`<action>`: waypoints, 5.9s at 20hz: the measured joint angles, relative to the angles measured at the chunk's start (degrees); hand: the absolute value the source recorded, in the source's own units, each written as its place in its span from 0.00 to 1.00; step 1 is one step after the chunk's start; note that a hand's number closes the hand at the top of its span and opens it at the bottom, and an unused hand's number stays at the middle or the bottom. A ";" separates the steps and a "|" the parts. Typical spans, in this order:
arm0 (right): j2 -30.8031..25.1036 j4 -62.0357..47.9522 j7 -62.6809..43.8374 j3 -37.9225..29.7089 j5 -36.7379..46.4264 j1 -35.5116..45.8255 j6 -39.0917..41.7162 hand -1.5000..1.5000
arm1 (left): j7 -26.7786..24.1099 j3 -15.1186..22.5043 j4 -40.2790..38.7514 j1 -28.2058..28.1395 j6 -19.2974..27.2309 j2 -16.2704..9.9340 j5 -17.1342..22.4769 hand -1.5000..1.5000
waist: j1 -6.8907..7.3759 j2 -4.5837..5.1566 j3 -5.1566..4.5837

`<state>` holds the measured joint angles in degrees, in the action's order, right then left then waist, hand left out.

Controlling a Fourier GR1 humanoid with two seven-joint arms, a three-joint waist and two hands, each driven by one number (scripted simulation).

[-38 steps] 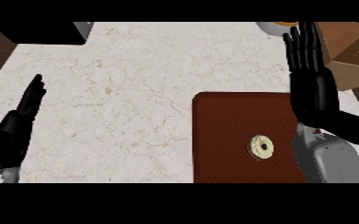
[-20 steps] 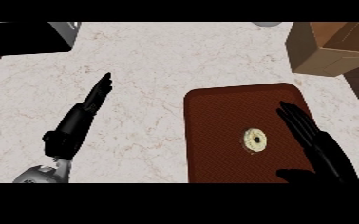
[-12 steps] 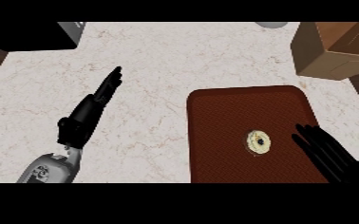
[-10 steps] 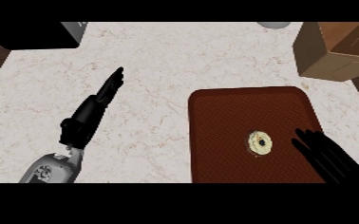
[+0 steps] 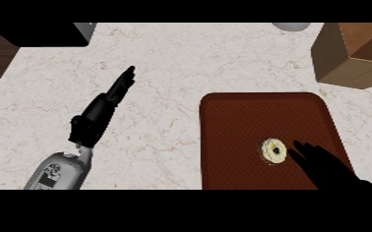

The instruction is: Pick the cupcake from the tray and place it in the cardboard box

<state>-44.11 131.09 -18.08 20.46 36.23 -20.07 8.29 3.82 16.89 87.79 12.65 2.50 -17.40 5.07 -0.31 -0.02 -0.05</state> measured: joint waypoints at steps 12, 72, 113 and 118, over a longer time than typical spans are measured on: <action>12.24 -11.58 -3.42 3.94 6.55 9.17 6.55 0.00 | -0.58 -3.11 -1.81 0.42 -3.34 3.19 -3.61 0.50 | 0.26 0.02 0.06; 19.85 -52.58 25.46 -16.78 23.05 23.93 -2.98 1.00 | 1.08 -11.89 1.06 -2.02 -12.66 11.72 -12.34 0.50 | 0.37 -0.07 -0.14; 4.98 -36.10 11.43 -48.15 -5.35 42.22 11.41 1.00 | 0.50 -12.67 -0.96 -0.72 -12.90 13.78 -14.30 0.50 | 0.85 0.13 0.04; 3.08 -47.62 13.20 -46.69 -4.19 49.63 8.79 1.00 | 0.62 -12.07 0.63 -1.93 -13.00 13.89 -14.89 0.50 | 0.99 0.14 0.04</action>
<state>-41.04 83.47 -4.88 -26.24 32.04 29.56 17.08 4.43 4.82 88.42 10.72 -10.50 -3.51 -9.82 0.68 0.12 -0.01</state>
